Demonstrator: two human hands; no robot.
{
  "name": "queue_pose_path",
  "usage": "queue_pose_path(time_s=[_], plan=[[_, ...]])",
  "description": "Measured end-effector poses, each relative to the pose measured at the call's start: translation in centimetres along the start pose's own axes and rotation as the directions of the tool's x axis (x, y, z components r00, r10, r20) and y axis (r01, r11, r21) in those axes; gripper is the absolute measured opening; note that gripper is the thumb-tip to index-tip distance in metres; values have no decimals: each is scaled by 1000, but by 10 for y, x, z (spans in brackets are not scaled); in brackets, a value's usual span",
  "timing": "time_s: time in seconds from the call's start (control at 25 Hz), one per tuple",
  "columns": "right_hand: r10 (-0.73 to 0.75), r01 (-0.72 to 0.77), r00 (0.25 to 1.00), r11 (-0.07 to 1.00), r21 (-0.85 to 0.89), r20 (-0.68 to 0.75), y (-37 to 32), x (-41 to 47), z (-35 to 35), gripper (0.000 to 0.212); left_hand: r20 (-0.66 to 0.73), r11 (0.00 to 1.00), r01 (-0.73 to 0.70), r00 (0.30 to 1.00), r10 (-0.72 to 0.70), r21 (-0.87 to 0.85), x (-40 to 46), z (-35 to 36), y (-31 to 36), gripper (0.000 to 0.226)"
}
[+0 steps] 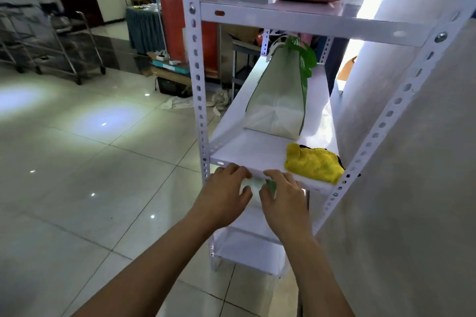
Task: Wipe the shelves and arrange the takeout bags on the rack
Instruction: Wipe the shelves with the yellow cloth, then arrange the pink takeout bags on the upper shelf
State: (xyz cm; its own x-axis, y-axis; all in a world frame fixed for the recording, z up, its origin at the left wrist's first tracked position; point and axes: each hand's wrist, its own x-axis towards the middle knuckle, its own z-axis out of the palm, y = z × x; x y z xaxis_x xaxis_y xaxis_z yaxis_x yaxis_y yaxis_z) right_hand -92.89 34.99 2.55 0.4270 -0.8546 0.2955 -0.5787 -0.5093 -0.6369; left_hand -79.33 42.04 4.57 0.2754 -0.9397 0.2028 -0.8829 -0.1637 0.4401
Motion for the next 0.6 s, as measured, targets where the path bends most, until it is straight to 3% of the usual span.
queue_pose_path(time_s=[0.32,0.6], plan=[[-186,154,966,972,177,180,-99,3,70,30,-131,970,242,961,-243,-26,-57,-76,-85,33],[-197,167,959,973,159,202,-188,35,156,29,-149,950,299,939,-309,-90,-61,-136,-194,34]])
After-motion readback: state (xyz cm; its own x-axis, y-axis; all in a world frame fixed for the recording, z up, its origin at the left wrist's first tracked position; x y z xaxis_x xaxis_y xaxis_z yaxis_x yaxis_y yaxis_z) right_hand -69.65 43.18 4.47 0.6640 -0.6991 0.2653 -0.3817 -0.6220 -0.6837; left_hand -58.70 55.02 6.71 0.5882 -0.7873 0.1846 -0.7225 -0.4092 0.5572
